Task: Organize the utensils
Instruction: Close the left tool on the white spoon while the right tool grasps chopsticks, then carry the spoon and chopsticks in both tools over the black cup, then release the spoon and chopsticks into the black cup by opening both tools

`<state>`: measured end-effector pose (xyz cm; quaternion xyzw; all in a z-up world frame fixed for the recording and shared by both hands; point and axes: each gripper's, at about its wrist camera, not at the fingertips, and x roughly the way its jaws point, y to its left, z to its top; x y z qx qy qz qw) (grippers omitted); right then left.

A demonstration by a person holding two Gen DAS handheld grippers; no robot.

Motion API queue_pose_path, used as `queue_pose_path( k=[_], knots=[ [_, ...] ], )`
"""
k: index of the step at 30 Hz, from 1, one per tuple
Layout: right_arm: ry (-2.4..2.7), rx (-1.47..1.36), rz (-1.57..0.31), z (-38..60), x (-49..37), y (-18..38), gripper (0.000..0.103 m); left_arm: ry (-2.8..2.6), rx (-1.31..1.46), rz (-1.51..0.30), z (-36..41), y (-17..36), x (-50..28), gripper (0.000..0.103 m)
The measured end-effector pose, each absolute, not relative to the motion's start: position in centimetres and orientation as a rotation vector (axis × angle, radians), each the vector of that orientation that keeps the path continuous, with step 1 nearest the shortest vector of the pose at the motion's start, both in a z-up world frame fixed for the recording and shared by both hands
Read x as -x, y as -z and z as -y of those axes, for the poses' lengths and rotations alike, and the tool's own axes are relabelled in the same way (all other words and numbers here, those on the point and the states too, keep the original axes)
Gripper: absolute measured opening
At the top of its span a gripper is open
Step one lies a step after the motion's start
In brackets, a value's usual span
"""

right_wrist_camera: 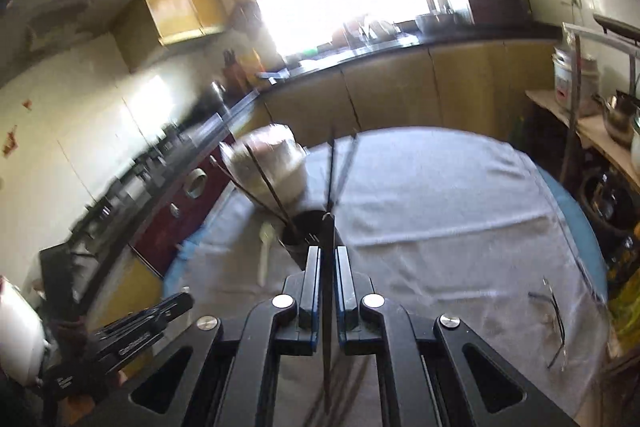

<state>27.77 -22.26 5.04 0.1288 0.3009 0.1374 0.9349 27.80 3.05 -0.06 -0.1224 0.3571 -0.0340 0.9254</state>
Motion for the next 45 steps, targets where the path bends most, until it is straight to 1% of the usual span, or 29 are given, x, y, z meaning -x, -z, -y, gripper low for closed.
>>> queue_pose_path(
  k=[8,14,21,25,29,35,42,43,45],
  knots=[
    [-0.307,-0.258,-0.510,21.5,-28.9,-9.9,0.006,0.071,0.275,-0.586,-2.8,-5.8,-31.8,0.009],
    [-0.319,-0.250,-0.483,20.6,-32.0,-11.6,0.006,0.074,0.280,-0.543,-2.1,-6.4,-36.6,0.009],
    [-0.338,-0.228,-0.456,19.7,-36.1,-12.2,0.006,0.067,0.254,-0.465,-0.6,-5.2,-41.6,0.009],
    [-0.342,-0.249,-0.451,19.8,-38.3,-11.9,0.006,0.067,0.256,-0.455,-0.1,-3.3,-44.0,0.009],
    [-0.343,-0.265,-0.474,19.7,-39.9,-10.5,0.006,0.065,0.248,-0.437,0.6,-0.5,-45.0,0.009],
    [-0.331,-0.260,-0.529,19.9,-41.1,-7.6,0.006,0.067,0.227,-0.461,1.6,2.8,-45.7,0.009],
    [-0.348,-0.267,-0.570,20.0,-41.5,-5.7,0.006,0.082,0.211,-0.510,1.9,4.4,-45.4,0.009],
    [-0.356,-0.270,-0.574,20.0,-41.5,-5.5,0.006,0.086,0.209,-0.520,1.8,4.4,-45.4,0.010],
    [-0.367,-0.266,-0.582,19.7,-41.6,-5.1,0.007,0.112,0.210,-0.565,1.7,4.4,-45.4,0.020]
  ],
)
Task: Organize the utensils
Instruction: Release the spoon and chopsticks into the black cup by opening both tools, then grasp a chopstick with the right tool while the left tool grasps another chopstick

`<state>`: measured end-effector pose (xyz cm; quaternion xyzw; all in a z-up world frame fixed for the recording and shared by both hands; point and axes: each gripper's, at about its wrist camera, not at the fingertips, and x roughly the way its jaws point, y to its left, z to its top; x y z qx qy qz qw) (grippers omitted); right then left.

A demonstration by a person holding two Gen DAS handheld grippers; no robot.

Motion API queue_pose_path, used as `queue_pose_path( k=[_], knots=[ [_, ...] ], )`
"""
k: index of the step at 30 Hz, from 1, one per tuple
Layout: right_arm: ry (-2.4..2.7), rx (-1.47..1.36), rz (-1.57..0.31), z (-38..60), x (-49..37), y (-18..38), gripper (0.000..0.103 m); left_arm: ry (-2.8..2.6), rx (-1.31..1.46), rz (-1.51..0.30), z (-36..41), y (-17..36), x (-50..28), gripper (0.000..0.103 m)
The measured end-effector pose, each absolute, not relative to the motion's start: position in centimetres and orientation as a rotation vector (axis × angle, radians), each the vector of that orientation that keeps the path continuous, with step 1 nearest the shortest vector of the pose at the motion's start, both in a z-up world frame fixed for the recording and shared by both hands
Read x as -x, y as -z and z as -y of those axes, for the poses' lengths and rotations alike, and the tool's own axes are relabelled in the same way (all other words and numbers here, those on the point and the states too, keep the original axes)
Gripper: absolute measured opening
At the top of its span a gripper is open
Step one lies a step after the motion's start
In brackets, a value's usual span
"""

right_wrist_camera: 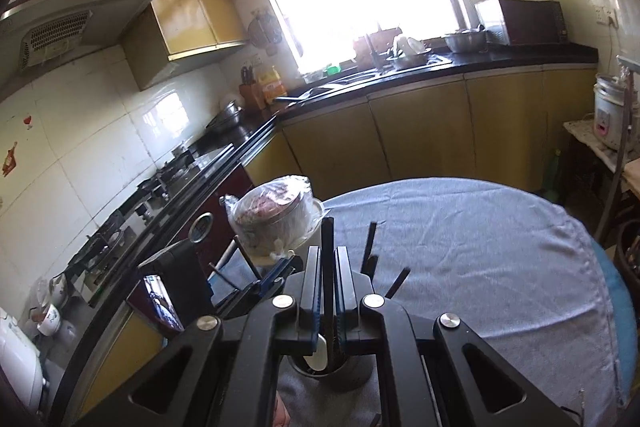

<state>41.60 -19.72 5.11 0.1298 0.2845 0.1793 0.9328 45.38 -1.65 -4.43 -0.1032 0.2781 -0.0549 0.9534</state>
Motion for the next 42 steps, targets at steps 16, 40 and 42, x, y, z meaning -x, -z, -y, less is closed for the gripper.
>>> queue_pose_path(
  k=[16,40,42],
  knots=[
    [-0.335,-0.380,-0.660,24.4,-33.6,-3.9,0.063,0.092,0.213,-0.630,-3.5,0.0,-29.1,0.063],
    [-0.186,-0.313,-1.280,21.9,-39.0,15.7,0.023,0.115,0.229,-1.027,-0.3,10.5,-28.6,0.063],
    [-0.179,-0.283,-1.290,21.4,-39.4,15.9,0.023,0.115,0.227,-1.028,-0.2,10.7,-28.9,0.063]
  ],
)
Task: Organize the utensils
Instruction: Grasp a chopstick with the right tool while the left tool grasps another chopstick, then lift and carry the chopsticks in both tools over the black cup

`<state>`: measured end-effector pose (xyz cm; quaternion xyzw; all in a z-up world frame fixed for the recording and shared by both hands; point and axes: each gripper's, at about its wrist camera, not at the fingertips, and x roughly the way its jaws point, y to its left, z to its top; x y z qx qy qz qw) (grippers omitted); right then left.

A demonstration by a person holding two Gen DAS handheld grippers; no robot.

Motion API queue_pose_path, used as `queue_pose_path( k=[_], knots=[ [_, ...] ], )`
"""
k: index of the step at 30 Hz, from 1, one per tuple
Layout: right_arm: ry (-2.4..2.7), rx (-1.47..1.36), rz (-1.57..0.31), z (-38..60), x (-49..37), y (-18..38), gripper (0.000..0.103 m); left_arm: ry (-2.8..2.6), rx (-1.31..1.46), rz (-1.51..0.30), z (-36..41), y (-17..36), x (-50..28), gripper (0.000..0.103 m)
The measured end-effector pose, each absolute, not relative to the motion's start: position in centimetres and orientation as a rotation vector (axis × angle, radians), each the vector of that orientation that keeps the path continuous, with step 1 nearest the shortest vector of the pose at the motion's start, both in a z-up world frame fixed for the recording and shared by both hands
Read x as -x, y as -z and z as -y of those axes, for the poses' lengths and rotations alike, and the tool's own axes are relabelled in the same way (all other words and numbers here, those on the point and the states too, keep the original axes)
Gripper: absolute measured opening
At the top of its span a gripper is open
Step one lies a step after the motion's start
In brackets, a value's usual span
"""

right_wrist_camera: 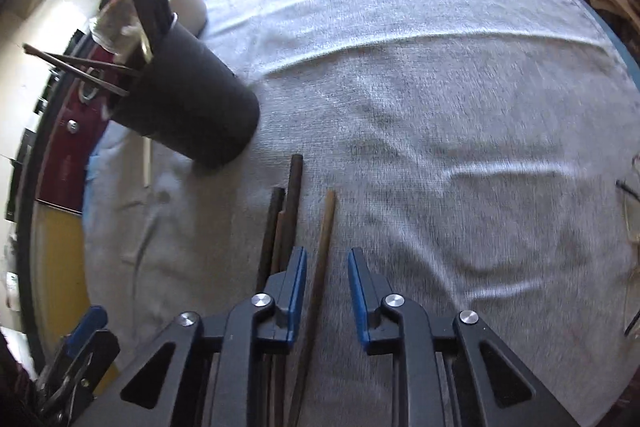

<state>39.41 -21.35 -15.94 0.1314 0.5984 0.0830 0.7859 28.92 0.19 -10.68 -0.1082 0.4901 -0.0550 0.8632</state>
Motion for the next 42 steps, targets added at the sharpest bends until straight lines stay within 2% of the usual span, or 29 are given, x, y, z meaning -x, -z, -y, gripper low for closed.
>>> queue_pose_path(
  k=[5,6,11,18,19,21,22,23,27,32,38,39,40,42],
  knots=[
    [-0.149,-0.048,-1.276,18.4,-39.2,15.5,0.019,0.123,0.220,-1.038,0.4,11.0,-29.9,0.063],
    [-0.144,-0.026,-1.274,18.2,-39.0,15.4,0.013,0.123,0.211,-1.037,0.7,11.0,-30.2,0.063],
    [-0.135,-0.122,-1.268,21.7,-38.3,15.3,0.006,0.142,0.200,-1.062,2.0,11.2,-31.5,0.063],
    [-0.111,-0.275,-1.220,27.3,-36.5,14.9,0.006,0.190,0.159,-1.160,5.9,12.9,-36.5,0.063],
    [-0.113,-0.291,-1.217,27.6,-36.4,14.9,0.006,0.198,0.159,-1.186,6.4,13.4,-37.6,0.060],
    [-0.123,-0.320,-1.215,28.1,-36.0,14.9,0.006,0.211,0.179,-1.232,6.8,14.3,-39.1,0.048],
    [-0.133,-0.330,-1.219,28.3,-35.9,15.1,0.006,0.215,0.185,-1.267,7.1,15.0,-39.9,0.039],
    [-0.136,-0.336,-1.221,28.6,-35.7,15.2,0.006,0.220,0.190,-1.285,7.3,15.4,-40.3,0.036],
    [-0.150,-0.340,-1.212,28.8,-35.5,14.9,0.006,0.184,0.169,-1.304,7.9,16.3,-41.1,0.031],
    [-0.165,-0.347,-1.207,29.0,-35.3,14.5,0.006,0.183,0.162,-1.303,8.5,16.3,-41.5,0.031],
    [-0.164,-0.356,-1.210,28.8,-35.8,15.3,0.006,0.146,0.010,-1.304,10.7,16.3,-41.3,0.031],
    [-0.162,-0.351,-1.211,28.8,-35.8,15.2,0.006,0.142,-0.020,-1.309,11.3,16.3,-41.3,0.027],
    [-0.160,-0.349,-1.211,28.8,-35.8,15.2,0.006,0.106,-0.084,-1.308,11.9,16.4,-41.2,0.015],
    [-0.157,-0.346,-1.213,28.6,-35.9,15.2,0.006,0.096,-0.135,-1.306,12.4,16.4,-40.8,0.013]
  ],
)
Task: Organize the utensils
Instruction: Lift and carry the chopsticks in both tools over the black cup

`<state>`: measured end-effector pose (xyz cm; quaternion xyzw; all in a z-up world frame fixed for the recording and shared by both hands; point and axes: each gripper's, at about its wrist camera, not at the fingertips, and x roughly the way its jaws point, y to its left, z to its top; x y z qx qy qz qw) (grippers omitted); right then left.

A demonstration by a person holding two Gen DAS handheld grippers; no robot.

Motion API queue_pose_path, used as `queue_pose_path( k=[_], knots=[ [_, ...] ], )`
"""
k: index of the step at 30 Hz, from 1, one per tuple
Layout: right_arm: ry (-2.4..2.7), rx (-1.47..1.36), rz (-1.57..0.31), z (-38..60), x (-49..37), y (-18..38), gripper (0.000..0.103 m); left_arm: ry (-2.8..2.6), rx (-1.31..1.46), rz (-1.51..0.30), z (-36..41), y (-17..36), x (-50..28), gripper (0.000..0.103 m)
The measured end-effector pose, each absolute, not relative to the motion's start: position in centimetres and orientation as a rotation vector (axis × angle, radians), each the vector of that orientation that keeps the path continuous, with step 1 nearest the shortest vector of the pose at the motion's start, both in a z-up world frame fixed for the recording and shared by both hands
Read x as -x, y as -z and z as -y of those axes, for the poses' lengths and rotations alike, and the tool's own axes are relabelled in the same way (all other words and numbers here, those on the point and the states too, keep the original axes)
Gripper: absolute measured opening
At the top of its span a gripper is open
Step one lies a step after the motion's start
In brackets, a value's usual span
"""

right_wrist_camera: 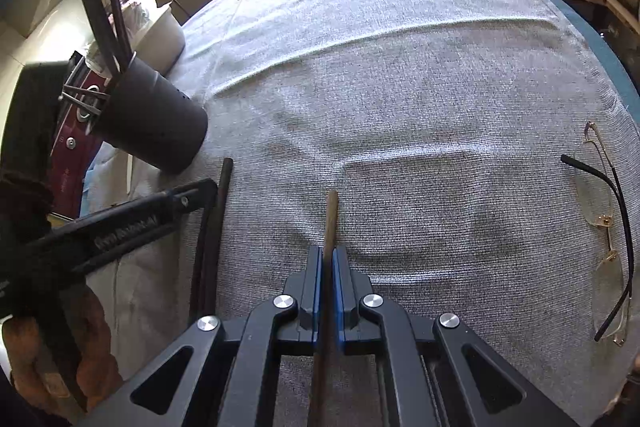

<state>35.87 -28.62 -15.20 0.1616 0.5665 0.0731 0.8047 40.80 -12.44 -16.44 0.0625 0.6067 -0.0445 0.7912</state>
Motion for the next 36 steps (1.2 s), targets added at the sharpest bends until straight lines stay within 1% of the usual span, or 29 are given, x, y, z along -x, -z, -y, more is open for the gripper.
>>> queue_pose_path(
  k=[5,10,14,15,17,19,21,25,30,36],
  knots=[
    [-0.165,-0.340,-1.221,27.9,-35.9,15.4,0.006,0.144,-0.173,-1.297,11.3,16.3,-39.4,0.010],
    [-0.165,-0.286,-1.231,26.7,-36.2,15.3,0.006,0.107,-0.112,-1.322,7.0,16.0,-37.4,0.009],
    [-0.136,-0.224,-1.240,25.1,-37.0,15.3,0.007,0.083,-0.147,-1.232,7.1,15.9,-34.7,0.009],
    [-0.135,-0.209,-1.239,24.9,-37.1,15.3,0.008,0.078,-0.158,-1.205,7.3,15.9,-34.4,0.009],
    [-0.131,-0.172,-1.235,24.2,-37.6,15.2,0.008,0.086,-0.166,-1.187,8.1,16.0,-34.0,0.008],
    [-0.129,-0.163,-1.228,23.9,-38.1,15.2,0.007,0.108,-0.104,-1.218,7.5,15.6,-34.2,0.007],
    [-0.152,-0.221,-1.214,24.4,-38.0,15.0,0.006,0.115,-0.020,-1.189,6.4,13.9,-34.4,0.007],
    [-0.141,-0.317,-1.082,26.2,-35.9,11.2,0.006,0.083,0.002,-1.068,3.9,8.9,-31.8,0.007],
    [-0.174,-0.296,-0.880,26.0,-31.9,5.4,0.006,0.068,0.101,-0.923,0.6,3.8,-28.5,0.007],
    [-0.198,-0.260,-0.735,23.9,-28.4,0.5,0.005,0.052,0.065,-0.837,0.1,1.1,-27.0,0.006]
  ],
)
